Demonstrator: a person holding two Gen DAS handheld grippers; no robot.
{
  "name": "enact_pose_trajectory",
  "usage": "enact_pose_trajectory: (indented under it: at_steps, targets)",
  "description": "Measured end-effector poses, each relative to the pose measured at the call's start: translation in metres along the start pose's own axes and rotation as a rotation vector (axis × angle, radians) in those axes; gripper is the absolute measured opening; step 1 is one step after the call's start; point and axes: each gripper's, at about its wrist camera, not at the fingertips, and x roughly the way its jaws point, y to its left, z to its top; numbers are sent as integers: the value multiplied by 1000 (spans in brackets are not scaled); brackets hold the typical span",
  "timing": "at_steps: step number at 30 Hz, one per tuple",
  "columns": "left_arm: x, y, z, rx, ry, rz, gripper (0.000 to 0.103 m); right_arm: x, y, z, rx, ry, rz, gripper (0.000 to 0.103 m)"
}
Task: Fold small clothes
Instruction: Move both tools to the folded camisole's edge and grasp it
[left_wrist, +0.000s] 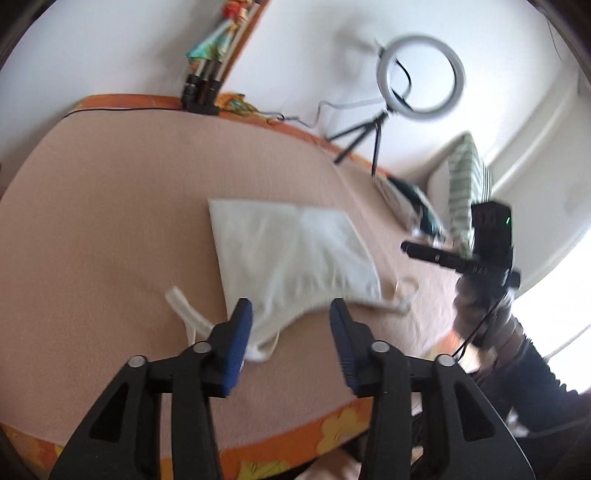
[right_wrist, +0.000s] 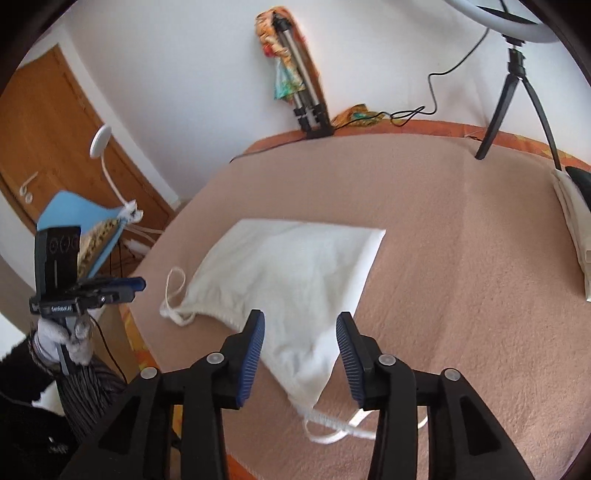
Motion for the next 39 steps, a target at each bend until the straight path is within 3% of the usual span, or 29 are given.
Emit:
enact_pose_trajectory:
  at_steps: [2,8,11,14,17,23,27,30,33,35,38,39]
  targets:
    - [10,12,7,-70,-3,-20,44,6,-17,9,90,-34,17,62]
    - [46,59,12,-310,62,-121,45,38,-59,22,293,-2,101,62]
    - [57,76,10,-383,98,-96,45,50,-73,23,384,0,145,62]
    - [63,72,4,-369,163,-100,45,59,-81,27,427,6,142,61]
    - [55,65,-4,-330,167,-95,45,66,-85,29,434,25,156,60]
    - [57,54,-17,-328,172,-181,45,81,-90,28,458,47,249,57]
    - [66,54,-10,-338,175,-219,45,92,-88,27,458,67,296,39]
    - [69,49,-5,-309,166,-206,45,97,-81,27,428,70,295,36]
    - [74,40,0,-249,160,-165,39,103,-77,27,408,76,303,27]
    - [77,38,1,-236,161,-140,24,106,-76,27,407,77,304,25]
    - [79,34,0,-206,159,-109,18,107,-73,27,400,76,287,25]
    - [79,32,0,-185,158,-91,17,107,-71,27,391,74,273,21]
